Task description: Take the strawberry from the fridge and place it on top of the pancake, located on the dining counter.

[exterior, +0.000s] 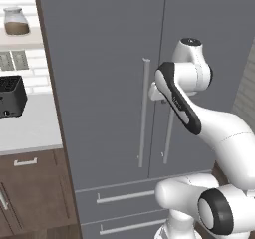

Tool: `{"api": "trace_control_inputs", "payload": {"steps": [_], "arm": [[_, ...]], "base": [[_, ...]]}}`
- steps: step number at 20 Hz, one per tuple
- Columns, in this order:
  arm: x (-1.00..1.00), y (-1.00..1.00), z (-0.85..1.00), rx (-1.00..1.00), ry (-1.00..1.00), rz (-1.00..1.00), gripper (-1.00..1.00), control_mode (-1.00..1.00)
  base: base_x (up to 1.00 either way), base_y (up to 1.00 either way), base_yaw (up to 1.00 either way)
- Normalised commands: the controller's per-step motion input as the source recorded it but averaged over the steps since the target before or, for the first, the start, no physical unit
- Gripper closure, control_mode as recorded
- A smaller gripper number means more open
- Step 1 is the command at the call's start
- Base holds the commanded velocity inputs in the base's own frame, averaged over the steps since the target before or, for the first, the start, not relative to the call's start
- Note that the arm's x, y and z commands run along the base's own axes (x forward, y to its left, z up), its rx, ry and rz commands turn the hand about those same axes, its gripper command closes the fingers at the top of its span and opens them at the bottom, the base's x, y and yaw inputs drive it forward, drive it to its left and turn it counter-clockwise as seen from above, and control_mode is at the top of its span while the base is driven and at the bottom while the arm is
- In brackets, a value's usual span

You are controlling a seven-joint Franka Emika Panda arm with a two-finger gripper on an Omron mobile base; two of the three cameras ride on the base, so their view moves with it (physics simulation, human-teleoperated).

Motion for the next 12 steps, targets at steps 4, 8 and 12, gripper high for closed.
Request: {"api": "trace_control_inputs", "payload": {"steps": [4, 8, 12], "arm": [[0.00, 0.00, 0.00, 0.00, 0.00, 0.00, -1.00, 1.00], [0.00, 0.00, 0.00, 0.00, 0.00, 0.00, -1.00, 1.00], [0.00, 0.00, 0.00, 0.00, 0.00, 0.00, -1.00, 1.00]], "base": [[-0.01, 0.08, -0.06], [-0.01, 0.31, -0.15], [-0.02, 0.25, -0.12]]}}
